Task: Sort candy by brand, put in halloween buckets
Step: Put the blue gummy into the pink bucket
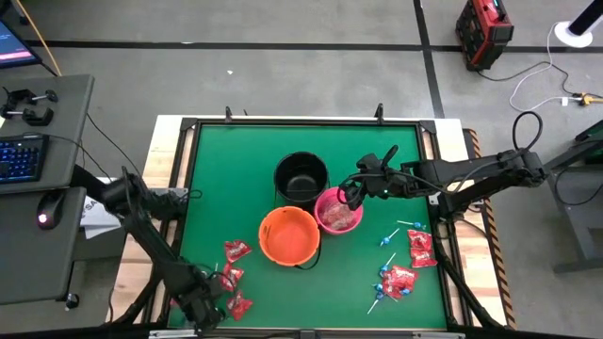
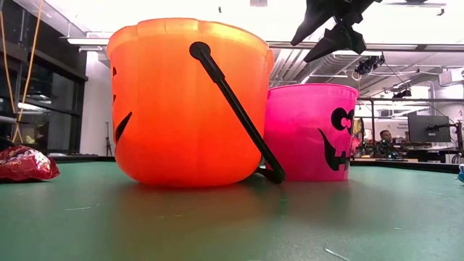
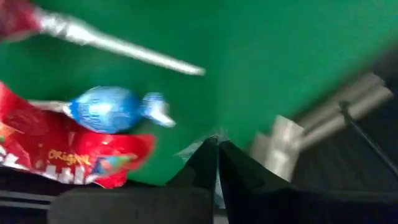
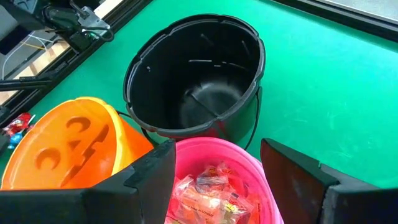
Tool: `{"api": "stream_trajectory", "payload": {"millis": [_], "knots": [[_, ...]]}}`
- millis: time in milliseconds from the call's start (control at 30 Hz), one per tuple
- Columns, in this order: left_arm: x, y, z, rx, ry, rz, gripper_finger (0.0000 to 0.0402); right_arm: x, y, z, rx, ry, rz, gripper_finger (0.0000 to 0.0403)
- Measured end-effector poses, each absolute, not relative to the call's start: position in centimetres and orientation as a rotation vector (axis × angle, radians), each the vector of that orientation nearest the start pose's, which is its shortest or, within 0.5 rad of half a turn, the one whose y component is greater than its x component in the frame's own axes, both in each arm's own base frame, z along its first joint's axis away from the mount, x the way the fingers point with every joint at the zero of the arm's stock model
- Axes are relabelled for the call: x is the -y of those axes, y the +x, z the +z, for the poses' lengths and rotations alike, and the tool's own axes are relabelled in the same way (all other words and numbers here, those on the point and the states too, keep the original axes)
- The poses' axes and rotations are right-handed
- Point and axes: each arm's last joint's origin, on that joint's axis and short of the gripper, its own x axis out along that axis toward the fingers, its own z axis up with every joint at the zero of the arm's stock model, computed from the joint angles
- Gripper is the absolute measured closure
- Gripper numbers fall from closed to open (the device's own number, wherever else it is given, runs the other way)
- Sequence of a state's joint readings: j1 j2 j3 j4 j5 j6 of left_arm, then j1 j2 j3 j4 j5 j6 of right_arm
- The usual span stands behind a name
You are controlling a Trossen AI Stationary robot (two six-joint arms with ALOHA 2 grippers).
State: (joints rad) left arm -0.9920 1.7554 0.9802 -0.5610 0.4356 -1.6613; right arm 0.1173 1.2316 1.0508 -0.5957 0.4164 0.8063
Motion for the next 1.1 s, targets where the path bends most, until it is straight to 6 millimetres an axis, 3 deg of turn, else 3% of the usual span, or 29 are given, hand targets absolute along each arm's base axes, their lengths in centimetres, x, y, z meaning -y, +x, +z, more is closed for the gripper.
{"api": "stream_trajectory", "payload": {"millis": [167,300,400,500,633,733,900,1100], "knots": [[24.8,15.9,19.9,-1.745,-0.79,-0.102,0.0401,-1.8,25.1,30.1,-0.586,0.561,-0.564,0.0176],[21.6,15.9,25.5,-1.459,-0.823,-0.291,0.0401,-1.8,25.1,30.1,-0.586,0.563,-0.562,0.0176],[18.3,16.3,28.8,-1.136,-0.807,-0.285,0.0401,-1.8,25.1,30.1,-0.583,0.586,-0.566,0.0176],[14.6,17.4,30.9,-0.866,-0.755,-0.184,0.0401,-1.8,25.2,30.4,-0.559,0.593,-0.555,0.0176],[10.6,19.8,31.3,-0.717,-0.601,-0.072,0.0401,-1.9,25.1,32.1,-0.46,0.602,-0.499,0.0176],[8.6,22.8,31.2,-0.597,-0.482,-0.054,0.0401,-2.0,25.1,33.8,-0.372,0.593,-0.458,0.0176],[6.5,28.3,30.5,-0.376,-0.302,-0.061,0.0401,-2.0,25.5,35.8,-0.24,0.565,-0.404,0.0176],[4.5,33.5,28.0,-0.202,-0.23,-0.032,0.0401,-2.0,25.7,36.4,-0.184,0.542,-0.409,0.0176]]}}
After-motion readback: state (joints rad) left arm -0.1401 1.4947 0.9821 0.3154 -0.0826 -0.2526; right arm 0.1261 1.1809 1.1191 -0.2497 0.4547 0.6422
